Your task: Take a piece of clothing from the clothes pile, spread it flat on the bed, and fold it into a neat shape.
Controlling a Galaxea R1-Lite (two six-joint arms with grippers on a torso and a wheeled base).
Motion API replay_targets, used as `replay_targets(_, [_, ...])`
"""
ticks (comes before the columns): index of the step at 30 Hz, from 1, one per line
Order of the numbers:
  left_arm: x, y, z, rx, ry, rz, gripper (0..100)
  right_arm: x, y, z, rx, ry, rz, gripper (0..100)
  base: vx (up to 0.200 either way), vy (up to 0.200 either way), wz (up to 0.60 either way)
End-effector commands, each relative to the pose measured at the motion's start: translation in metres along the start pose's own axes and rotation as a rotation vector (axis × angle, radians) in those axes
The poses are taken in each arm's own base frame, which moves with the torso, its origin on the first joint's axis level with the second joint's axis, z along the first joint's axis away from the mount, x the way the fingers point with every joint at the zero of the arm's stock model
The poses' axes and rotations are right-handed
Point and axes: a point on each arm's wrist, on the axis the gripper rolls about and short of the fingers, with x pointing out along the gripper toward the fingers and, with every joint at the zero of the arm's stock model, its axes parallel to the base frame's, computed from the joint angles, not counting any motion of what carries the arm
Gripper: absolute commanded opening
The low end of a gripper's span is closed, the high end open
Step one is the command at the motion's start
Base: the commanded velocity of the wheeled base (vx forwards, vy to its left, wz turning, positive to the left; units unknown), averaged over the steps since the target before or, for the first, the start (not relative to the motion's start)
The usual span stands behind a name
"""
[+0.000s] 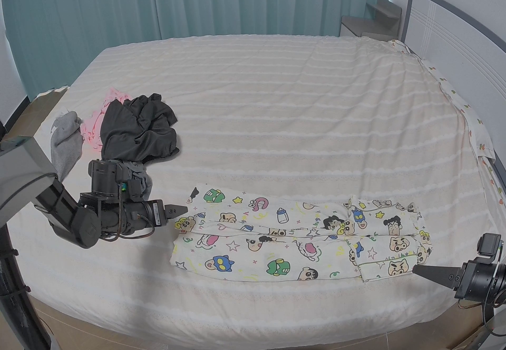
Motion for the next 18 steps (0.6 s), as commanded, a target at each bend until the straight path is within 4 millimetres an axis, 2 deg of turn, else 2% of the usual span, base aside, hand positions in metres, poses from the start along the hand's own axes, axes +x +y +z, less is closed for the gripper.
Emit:
replay_targets(1, [0.04, -0.002, -0.023, 0.009, 0.075, -0.022, 100, 0.001, -0.001, 0.0, -0.003, 0.005, -0.003, 100, 0.0, 0.0, 0.0])
replay_targets(9, [0.069, -0.008, -0.038, 0.029, 0.075, -0.053, 100, 0.001, -0.001, 0.0, -0.002, 0.008, -0.003, 100, 0.0, 0.0, 0.0])
replay_targets(18, [0.072, -0.018, -0.038, -0.024, 0.053, -0.078, 100, 0.001, -0.001, -0.001, -0.001, 0.012, -0.004, 100, 0.0, 0.0, 0.0])
